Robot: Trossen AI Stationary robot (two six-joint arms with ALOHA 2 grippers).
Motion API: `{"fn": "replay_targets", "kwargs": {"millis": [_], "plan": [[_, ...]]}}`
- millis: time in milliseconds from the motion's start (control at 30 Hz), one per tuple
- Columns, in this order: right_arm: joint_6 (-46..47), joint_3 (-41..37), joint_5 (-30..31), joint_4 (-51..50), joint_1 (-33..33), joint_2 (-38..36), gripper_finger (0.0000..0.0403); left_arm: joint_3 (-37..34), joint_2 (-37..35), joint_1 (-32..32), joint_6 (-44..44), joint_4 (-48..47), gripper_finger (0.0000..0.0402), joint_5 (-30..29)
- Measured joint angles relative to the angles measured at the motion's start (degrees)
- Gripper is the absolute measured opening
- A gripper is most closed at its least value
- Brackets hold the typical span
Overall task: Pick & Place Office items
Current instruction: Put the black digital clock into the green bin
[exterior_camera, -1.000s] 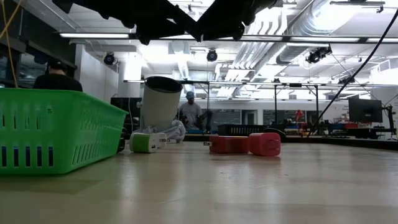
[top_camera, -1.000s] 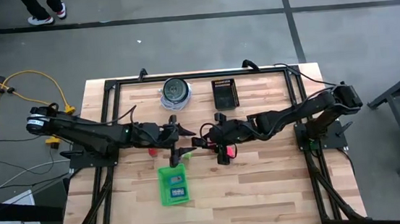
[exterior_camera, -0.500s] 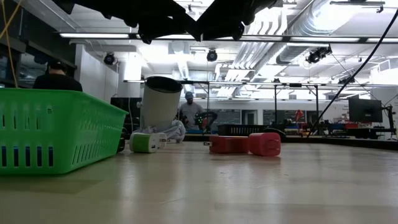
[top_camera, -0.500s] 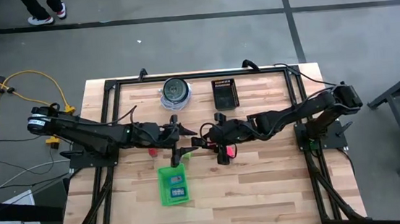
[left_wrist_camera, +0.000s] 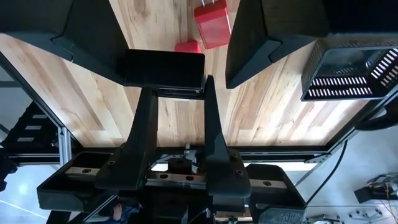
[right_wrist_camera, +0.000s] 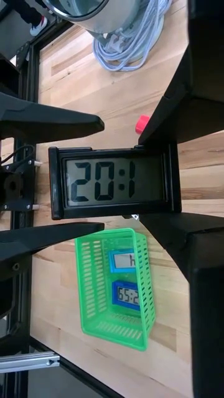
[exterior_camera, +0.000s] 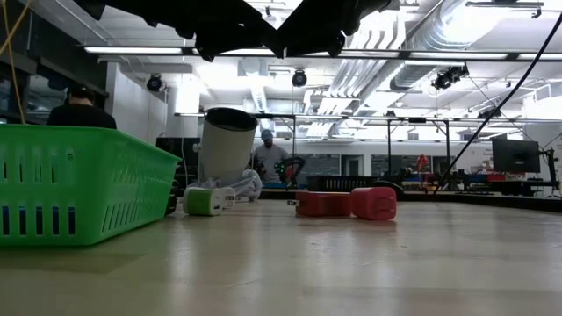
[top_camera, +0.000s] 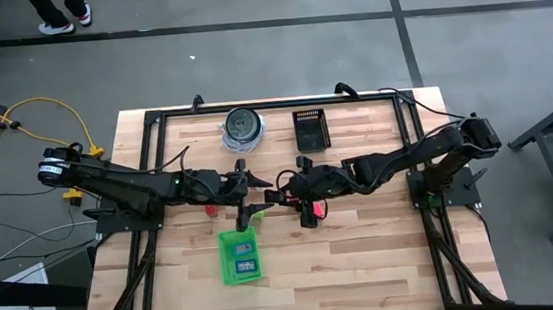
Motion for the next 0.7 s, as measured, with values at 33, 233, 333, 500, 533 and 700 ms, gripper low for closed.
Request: {"fn": "replay_targets", "kwargs": {"millis": [33,233,333,500,533,700], "plan": [[0.0,0.0,0.0,0.0,0.0,0.0,0.0146,0.0,0.0,0.0,0.0,0.0,0.0244,0.0],[0.0,0.0,0.0,0.0,0.0,0.0,0.0146,0.0,0.0,0.0,0.0,0.0,0.0211,0.0],[0.0,0.0,0.0,0.0,0.0,0.0,0.0146,0.0,0.0,0.0,-0.2,0.0,0.0193,0.0],[0.2,0.0,0.1,0.0,0.0,0.0,0.0146,0.0,0.0,0.0,-0.1,0.0,0.0171,0.0],[0.2,0.0,0.0,0.0,0.0,0.0,0.0146,0.0,0.0,0.0,0.0,0.0,0.0168,0.0],[0.2,0.0,0.0,-0.1,0.0,0.0,0.0146,0.0,0.0,0.0,0.0,0.0,0.0161,-0.2]]}}
